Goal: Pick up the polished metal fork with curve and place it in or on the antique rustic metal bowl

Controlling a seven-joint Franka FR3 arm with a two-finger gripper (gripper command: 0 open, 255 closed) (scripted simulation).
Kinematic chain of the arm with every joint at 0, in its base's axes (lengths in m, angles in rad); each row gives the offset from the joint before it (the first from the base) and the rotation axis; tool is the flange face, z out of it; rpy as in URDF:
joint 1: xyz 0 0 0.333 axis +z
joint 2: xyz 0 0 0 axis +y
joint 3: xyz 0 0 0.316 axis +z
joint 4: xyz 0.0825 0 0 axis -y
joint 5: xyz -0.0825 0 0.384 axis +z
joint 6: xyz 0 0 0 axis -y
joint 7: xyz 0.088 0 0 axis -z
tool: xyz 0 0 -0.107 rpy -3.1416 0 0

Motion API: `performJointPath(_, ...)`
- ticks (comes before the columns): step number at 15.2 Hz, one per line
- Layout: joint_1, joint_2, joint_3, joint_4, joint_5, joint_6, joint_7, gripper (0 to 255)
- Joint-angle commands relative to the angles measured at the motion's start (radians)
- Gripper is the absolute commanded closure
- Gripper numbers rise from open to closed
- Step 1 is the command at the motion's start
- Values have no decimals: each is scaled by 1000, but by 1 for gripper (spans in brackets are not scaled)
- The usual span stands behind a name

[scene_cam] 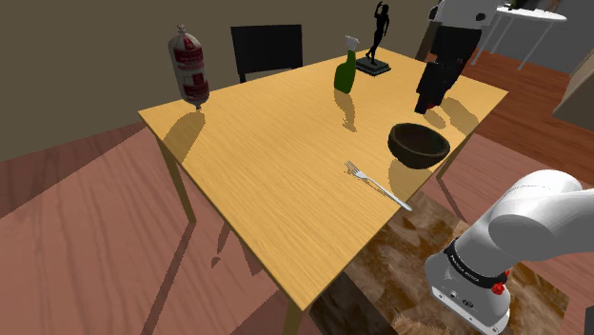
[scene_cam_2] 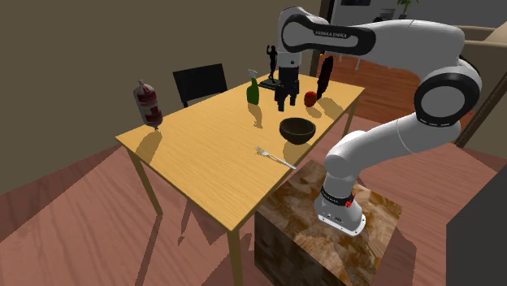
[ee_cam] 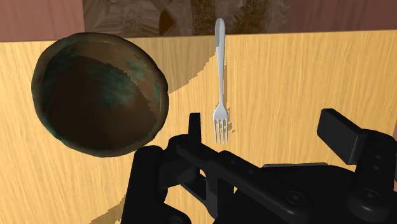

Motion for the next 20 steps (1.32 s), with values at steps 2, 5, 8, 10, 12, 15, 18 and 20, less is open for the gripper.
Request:
performJointPath(2, 1, -10, 7, -40, 2, 42, 3, 0)
performJointPath(5, 3, -28, 28, -153, 9, 172, 11, 0)
performJointPath(8, 7, -29, 50, -255, 17, 307, 21, 0)
performJointPath(10, 10, -18, 66, -316, 23, 402, 27, 0)
performJointPath(12, 13, 4, 82, -371, 29, 502, 34, 0)
performJointPath(15, 17, 58, 108, -441, 38, 660, 46, 0)
performJointPath(18, 19, 141, 135, -493, 44, 830, 60, 0)
performJointPath(20, 19, 183, 145, -512, 46, 901, 65, 0)
